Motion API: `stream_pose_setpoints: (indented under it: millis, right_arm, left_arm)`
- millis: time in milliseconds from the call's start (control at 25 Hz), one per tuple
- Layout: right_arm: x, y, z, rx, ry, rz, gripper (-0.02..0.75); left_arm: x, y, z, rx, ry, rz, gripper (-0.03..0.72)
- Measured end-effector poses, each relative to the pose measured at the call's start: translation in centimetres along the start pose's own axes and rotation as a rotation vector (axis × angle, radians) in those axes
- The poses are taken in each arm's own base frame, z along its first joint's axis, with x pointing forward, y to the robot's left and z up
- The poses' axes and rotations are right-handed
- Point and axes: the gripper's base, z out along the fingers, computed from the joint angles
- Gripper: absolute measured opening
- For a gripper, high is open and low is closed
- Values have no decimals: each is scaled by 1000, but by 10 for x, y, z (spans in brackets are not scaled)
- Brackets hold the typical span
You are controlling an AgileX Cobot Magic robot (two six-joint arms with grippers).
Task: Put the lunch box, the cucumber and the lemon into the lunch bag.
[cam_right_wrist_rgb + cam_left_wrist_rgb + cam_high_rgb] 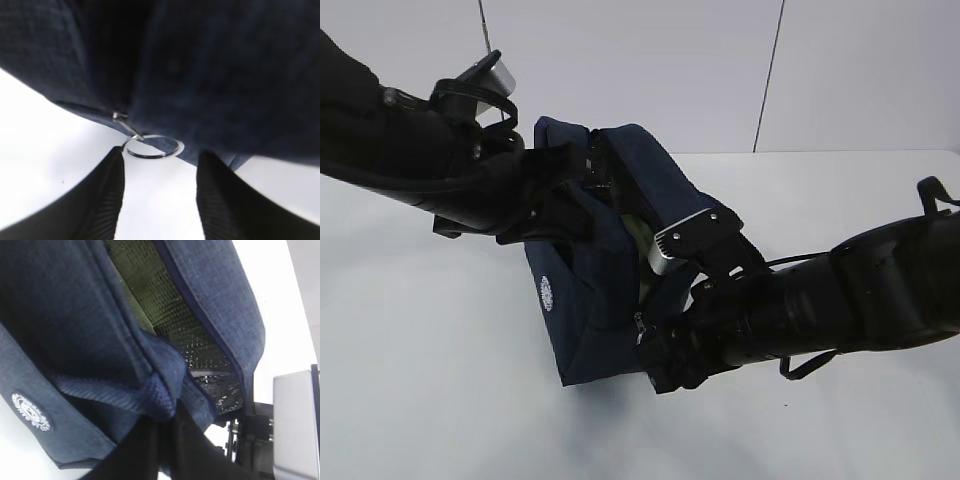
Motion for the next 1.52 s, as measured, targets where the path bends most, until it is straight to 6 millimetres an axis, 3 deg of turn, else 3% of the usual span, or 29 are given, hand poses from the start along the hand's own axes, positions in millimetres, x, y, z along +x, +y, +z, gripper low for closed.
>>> stream_pose_setpoints:
  millis: [720,1520]
  right_arm:
    - [-2,-3,-4,45,-3,-6,364]
    - [-6,6,-5,-55,-37,-9,363]
  left_arm:
    - [0,0,0,0,0,2,-3]
    - [0,0,0,-1,-2,3,-3]
